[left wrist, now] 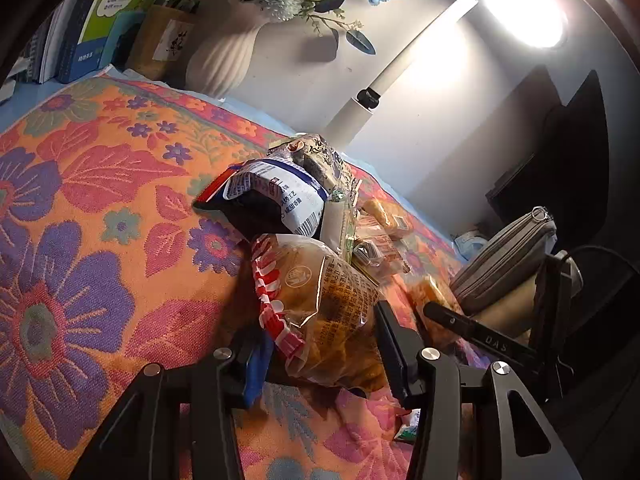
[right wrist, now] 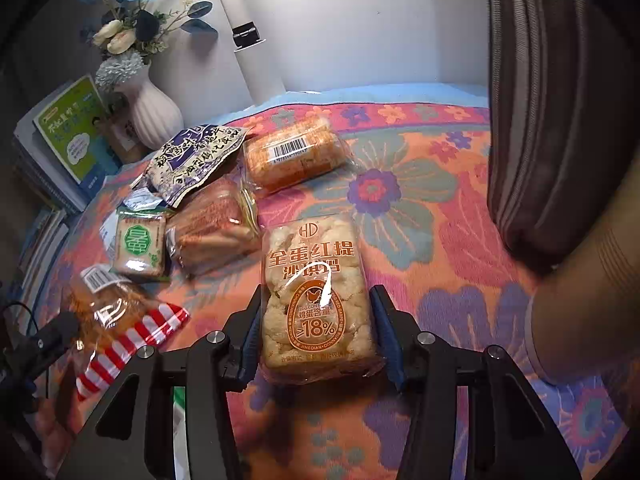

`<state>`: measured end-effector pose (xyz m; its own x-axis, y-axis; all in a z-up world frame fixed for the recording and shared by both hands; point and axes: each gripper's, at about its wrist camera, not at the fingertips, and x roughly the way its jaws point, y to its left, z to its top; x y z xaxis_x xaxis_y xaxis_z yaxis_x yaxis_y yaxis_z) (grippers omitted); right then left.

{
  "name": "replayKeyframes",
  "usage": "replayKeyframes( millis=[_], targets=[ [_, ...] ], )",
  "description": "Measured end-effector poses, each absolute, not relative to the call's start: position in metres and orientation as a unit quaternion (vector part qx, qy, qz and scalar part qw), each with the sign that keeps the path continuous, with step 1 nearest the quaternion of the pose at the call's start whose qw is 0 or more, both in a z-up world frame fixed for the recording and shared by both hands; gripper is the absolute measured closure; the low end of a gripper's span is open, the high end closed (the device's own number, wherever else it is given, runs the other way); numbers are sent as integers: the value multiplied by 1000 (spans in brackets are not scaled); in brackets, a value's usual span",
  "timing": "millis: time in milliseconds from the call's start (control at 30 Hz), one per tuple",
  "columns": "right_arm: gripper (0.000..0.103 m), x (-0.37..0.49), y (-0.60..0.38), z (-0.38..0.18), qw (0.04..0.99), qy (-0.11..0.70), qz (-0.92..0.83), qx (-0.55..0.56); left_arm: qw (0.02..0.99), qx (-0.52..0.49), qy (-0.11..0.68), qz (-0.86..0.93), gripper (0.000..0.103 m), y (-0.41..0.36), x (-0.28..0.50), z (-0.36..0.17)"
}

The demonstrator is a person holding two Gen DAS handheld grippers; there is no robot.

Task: Organize snacks
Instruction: 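Grasp the red-striped bread bag with the left tool while the right tool grasps the square cake pack, then carry the bread bag and cake pack over the amber glass plate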

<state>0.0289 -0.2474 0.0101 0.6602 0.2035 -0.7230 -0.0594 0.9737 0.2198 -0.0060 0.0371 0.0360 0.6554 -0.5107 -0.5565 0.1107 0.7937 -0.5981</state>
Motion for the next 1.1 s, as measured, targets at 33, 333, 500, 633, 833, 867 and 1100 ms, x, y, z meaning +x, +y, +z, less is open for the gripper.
replayKeyframes(
  millis=[33, 333, 500, 633, 833, 867, 1100],
  targets=[
    [55, 21, -251, 10, 907, 405, 74, 91, 868, -270, 375, -180, 57, 38, -8, 36],
    [55, 6, -262, 8, 905, 406, 75, 99, 863, -248, 399, -188, 42, 40, -20, 39],
    [54, 5, -261, 7, 906, 403, 80, 97, 857, -274, 391, -190, 9, 35, -19, 37],
    [54, 6, -263, 7, 906, 403, 84, 99, 850, -261, 426, -168, 35, 17, -7, 27],
    [55, -2, -260, 13, 910, 391, 93, 97, 867, -237, 408, -161, 50, 4, -15, 41],
    [55, -5, -261, 15, 911, 388, 94, 98, 868, -237, 404, -165, 51, 2, -16, 45],
    [55, -28, -278, 31, 912, 378, 94, 128, 875, -233, 372, -206, 51, -16, -21, 78]
  ],
)
